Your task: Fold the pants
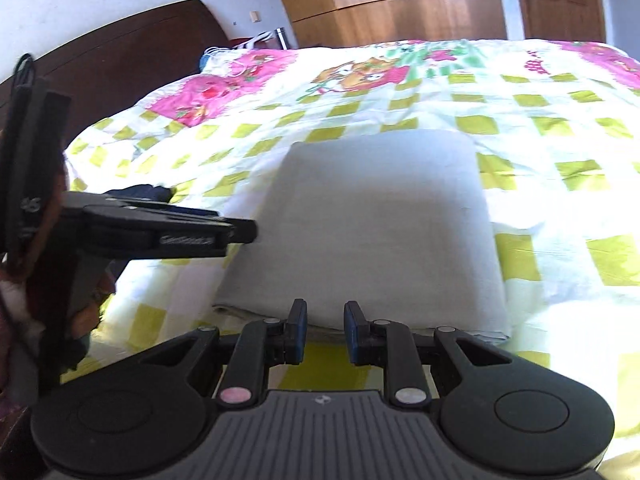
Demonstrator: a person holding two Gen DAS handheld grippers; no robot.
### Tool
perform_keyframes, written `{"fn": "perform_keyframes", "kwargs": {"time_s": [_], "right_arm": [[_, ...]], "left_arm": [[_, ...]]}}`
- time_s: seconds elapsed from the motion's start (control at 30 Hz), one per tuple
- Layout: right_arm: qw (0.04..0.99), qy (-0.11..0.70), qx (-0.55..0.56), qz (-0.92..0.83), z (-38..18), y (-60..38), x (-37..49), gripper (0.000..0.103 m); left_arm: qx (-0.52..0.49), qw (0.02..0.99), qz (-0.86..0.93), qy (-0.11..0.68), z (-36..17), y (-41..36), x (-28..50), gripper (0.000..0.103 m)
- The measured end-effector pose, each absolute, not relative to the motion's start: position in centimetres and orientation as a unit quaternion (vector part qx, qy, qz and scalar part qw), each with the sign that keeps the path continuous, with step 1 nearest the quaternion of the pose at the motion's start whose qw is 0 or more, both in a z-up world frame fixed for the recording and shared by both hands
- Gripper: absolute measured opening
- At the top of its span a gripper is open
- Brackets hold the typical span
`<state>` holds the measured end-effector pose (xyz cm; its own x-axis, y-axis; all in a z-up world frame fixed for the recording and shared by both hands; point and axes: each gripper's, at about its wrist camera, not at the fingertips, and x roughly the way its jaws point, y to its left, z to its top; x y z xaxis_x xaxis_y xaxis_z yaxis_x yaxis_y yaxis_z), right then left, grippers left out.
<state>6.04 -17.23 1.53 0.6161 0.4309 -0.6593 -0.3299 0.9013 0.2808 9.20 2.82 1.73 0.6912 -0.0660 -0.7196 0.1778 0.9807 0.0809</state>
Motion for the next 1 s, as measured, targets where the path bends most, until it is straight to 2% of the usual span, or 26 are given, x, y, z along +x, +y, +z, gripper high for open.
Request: {"fn": "perform_keyframes", "kwargs": {"time_s": [0.33,0.6,1.0], "right_arm": [[0.902,0.393,0.000,0.179,1.2,-16.2,4.9,0.037],[0.896,0.404,-0.014,0.184,0.3,-15.2,7.0,0.037],[0.885,0.415,-0.001,0.211,0.1,-12.2,10.5,0.037]], "left_arm": [[0.062,0.914,-0.098,0.388,1.2,2.0,6.2,0.040],[0.061,0.909,-0.105,0.399,-0.1,1.9,7.2,0.041],[0.044,0.910,-0.086,0.403,-1.2,4.2,10.2,0.050]]}}
